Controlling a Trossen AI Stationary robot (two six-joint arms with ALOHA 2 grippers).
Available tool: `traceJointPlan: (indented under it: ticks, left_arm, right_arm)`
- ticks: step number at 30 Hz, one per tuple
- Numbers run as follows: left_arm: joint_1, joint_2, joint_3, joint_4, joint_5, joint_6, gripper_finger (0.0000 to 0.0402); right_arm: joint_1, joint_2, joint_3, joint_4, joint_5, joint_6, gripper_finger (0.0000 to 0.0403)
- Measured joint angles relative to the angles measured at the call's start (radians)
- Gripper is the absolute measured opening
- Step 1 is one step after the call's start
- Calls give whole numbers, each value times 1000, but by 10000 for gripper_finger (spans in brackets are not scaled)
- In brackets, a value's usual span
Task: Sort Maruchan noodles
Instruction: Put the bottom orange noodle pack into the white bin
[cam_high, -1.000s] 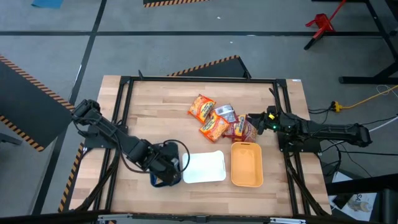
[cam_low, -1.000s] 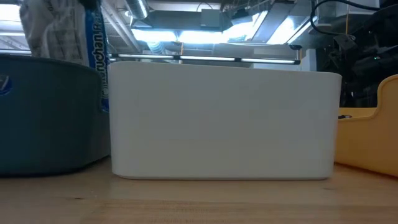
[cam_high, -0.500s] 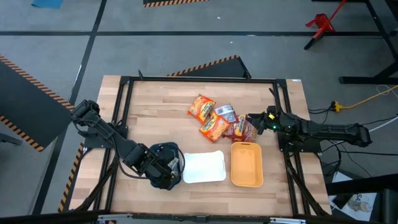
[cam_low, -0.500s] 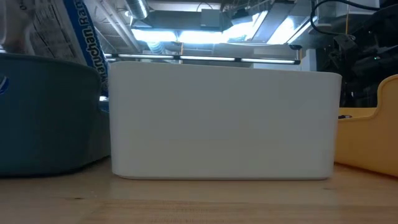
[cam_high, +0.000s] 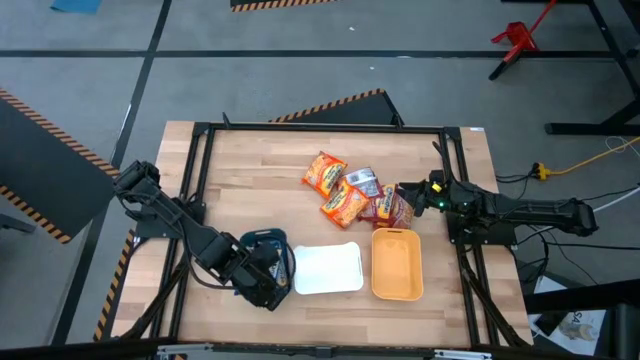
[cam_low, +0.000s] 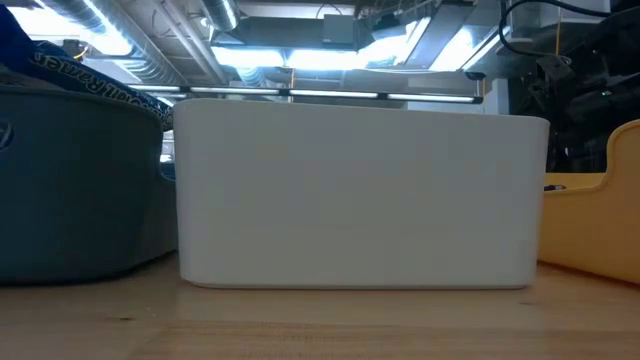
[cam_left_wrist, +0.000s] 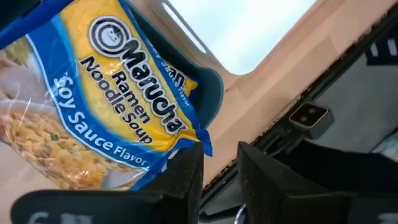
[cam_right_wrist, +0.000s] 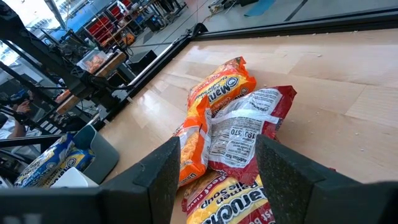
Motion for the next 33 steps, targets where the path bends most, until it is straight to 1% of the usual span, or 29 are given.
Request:
traceJointPlan:
  ticks: [3,6,9,11,16,21,24,27,31,33]
  left_arm:
    - [-39,0,1,-23,-37,-10,90]
    - [-66,0,1,-104,-123,-22,90]
    - [-43,0,1,-137,-228,16,90]
    - [-11,-2,1,-136,-247,71,91]
    - [110,-4,1,-109,-243,316,105]
    - [256,-4,1,-70,-263,636,130]
    - [370,-4,1,17,-269,828,149]
    - [490,-3,1,170,-265,993,166]
    - [645,21,1,376,-166,1197,181]
    - [720,42,1,464,-84,1289,185]
  right_arm:
    - [0,0,0,0,-3,0,195]
    - [0,0,0,0,-3,0,195]
    - [0,0,0,0,-3,0,195]
    - [0,0,0,0,-4,0,195]
    - [0,0,0,0,0,-5,195]
    - [0,0,0,1,6,-34,195]
    - [0,0,0,1,9,-45,195]
    - [0,0,0,1,10,-56,195]
    - [0,0,0,1,10,-57,195]
    - [0,0,0,1,10,-64,195]
